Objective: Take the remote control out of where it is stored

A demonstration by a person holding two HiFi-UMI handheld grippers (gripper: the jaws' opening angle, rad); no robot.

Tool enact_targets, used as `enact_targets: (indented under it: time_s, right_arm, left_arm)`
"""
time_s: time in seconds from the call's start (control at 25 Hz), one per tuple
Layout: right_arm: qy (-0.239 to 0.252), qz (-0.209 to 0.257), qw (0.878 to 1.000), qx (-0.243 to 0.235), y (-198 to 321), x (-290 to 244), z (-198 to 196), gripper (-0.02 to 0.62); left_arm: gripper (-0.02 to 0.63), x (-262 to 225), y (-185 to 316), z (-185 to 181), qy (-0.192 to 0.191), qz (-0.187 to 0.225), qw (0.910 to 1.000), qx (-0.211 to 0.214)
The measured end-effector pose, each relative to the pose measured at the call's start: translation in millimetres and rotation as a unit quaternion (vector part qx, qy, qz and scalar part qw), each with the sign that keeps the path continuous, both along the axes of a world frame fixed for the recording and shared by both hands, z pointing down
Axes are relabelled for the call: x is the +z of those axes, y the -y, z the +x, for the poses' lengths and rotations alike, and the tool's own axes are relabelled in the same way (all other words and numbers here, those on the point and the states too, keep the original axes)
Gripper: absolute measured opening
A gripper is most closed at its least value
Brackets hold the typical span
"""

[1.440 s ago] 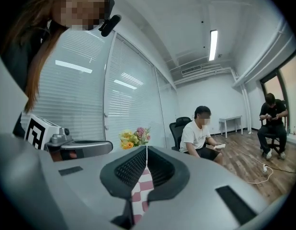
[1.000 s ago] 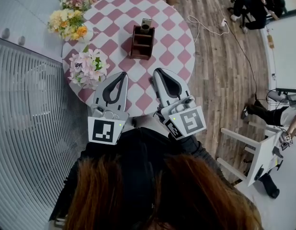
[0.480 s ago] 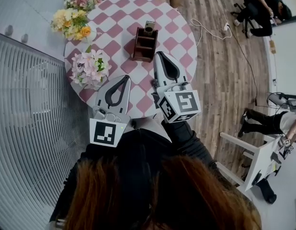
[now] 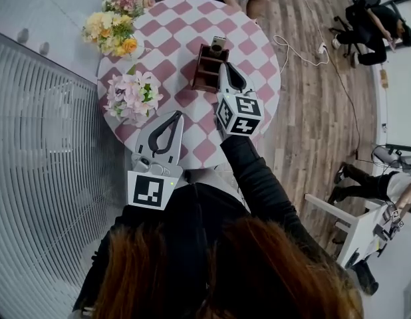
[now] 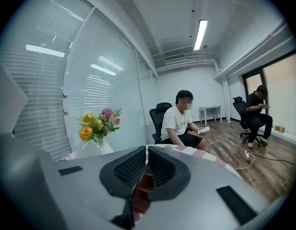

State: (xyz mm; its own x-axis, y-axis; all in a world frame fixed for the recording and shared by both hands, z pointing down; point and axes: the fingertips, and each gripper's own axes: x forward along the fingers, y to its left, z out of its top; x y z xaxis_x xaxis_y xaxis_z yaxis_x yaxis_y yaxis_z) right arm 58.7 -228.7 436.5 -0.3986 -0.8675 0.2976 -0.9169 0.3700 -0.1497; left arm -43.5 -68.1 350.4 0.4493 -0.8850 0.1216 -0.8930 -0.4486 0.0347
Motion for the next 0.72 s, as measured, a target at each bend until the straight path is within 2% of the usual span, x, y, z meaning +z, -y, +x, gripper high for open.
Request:
enact_targets:
  time_s: [0.36,0.52,0.72]
  right_arm:
    - [-0.026,-0.077,0.996,0.022,58.3,67.1,2.0,0.033]
    - [-0.031,-0.119,0.991,0.049,75.1,93.1,-5.0,0.158]
    - [-0.042,-0.136,0.987,0.078,94.1,102.9,-13.2,0.233]
  left_arm:
    - [0.009,-10.2,3.6,-5.4,0.016,0.009,0.9998,-0.011]
    - [0.009,-11.8,3.9,-7.7,0.021,0.008,0.9997,-0.014]
    - [0.009,-13.0,3.9,-13.2,0.023,0.006,0.9994,-0.025]
